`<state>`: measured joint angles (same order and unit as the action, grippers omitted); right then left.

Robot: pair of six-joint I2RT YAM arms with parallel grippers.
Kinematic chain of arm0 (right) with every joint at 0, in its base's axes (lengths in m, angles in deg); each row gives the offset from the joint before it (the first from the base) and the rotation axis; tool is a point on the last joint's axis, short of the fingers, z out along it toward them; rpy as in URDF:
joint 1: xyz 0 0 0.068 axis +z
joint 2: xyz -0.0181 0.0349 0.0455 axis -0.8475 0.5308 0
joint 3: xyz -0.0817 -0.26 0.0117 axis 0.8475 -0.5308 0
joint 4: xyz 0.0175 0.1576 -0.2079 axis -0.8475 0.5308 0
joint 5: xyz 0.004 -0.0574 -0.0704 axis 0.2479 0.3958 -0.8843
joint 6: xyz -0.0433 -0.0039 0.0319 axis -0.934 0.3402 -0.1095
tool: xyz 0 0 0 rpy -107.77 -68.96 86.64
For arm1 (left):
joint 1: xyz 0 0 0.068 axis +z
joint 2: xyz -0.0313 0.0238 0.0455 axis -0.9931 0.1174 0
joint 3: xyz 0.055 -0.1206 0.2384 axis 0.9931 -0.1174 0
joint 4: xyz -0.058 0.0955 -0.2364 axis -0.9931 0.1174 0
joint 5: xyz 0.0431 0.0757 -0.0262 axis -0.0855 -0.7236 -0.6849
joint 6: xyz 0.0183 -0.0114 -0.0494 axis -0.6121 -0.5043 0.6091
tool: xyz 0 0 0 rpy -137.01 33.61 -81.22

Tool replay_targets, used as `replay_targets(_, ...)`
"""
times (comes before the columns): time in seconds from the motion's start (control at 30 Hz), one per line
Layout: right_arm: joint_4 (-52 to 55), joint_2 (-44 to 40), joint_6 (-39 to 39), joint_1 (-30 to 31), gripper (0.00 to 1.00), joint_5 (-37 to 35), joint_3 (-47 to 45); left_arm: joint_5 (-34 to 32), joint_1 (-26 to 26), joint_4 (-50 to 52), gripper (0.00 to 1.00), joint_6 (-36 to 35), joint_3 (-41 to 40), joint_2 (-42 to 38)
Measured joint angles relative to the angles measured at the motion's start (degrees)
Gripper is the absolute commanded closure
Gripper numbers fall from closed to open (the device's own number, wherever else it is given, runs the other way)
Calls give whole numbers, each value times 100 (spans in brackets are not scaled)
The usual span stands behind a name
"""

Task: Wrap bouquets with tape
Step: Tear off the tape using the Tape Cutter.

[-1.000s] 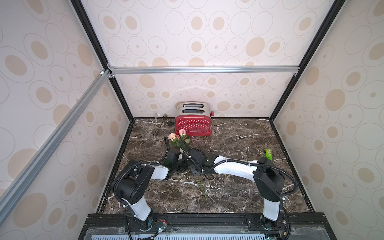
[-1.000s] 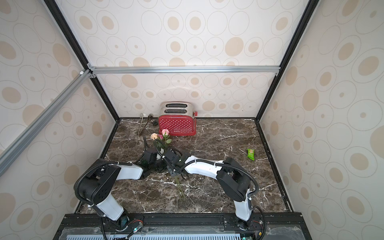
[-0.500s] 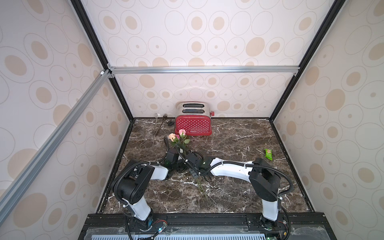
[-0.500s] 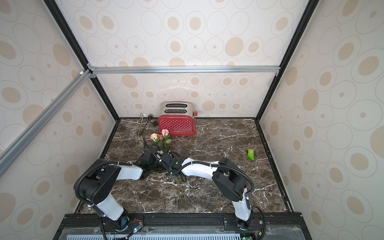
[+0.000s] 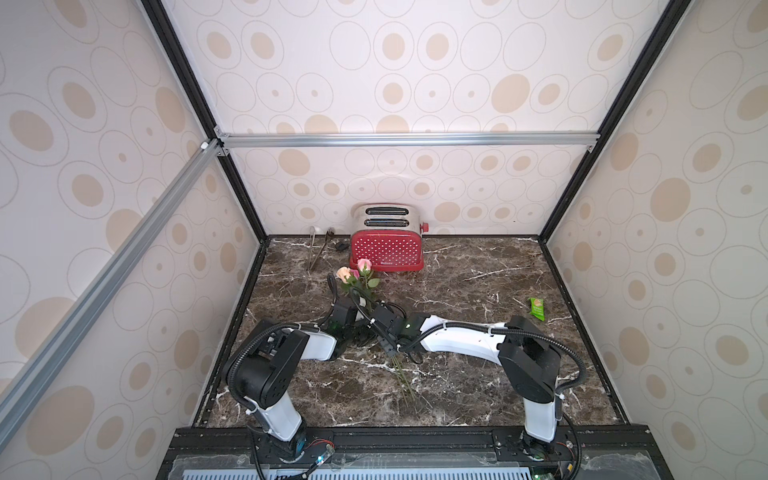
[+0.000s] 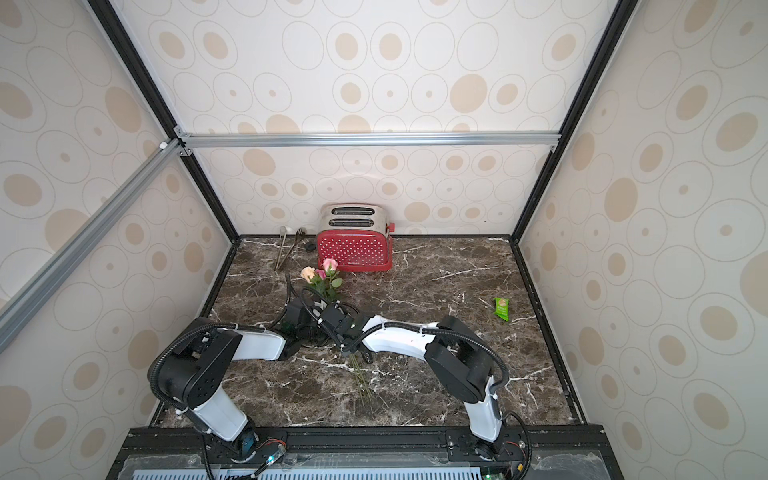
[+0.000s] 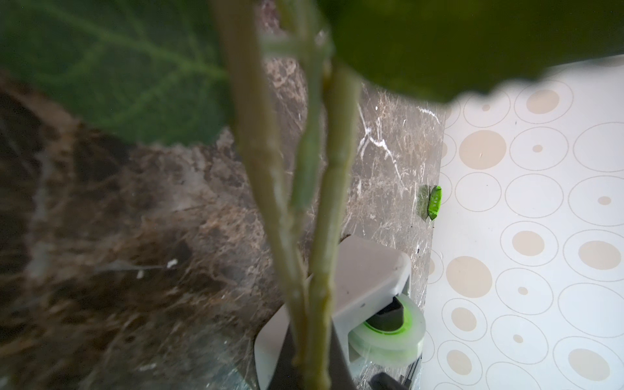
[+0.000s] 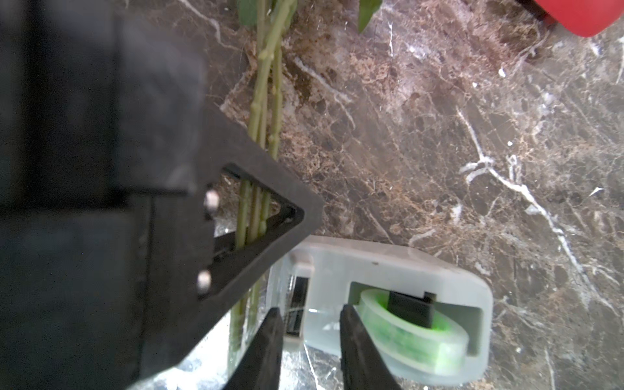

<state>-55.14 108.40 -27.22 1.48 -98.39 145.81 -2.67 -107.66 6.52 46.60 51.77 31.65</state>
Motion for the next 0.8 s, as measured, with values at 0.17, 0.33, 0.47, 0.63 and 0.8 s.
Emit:
replay_targets(0.17, -72, -157, 0, 0, 67, -9, 0, 11, 0, -2, 100, 4, 0, 0)
replay_targets(0.33, -79, -129, 0, 0, 68, -7, 26, 15, 0, -4, 100, 7, 0, 0)
replay_targets(0.47, -74, 11, 2, 0, 68, 9, 31, 17, 2, -4, 100, 7, 0, 2)
replay_targets(0.63, -15, 203, -4, 0, 67, -39, 138, 13, 17, -42, 100, 33, -4, 33)
replay_targets(0.8, 22, 236, -7, 0, 66, -59, 181, 11, 26, -50, 100, 55, -22, 33)
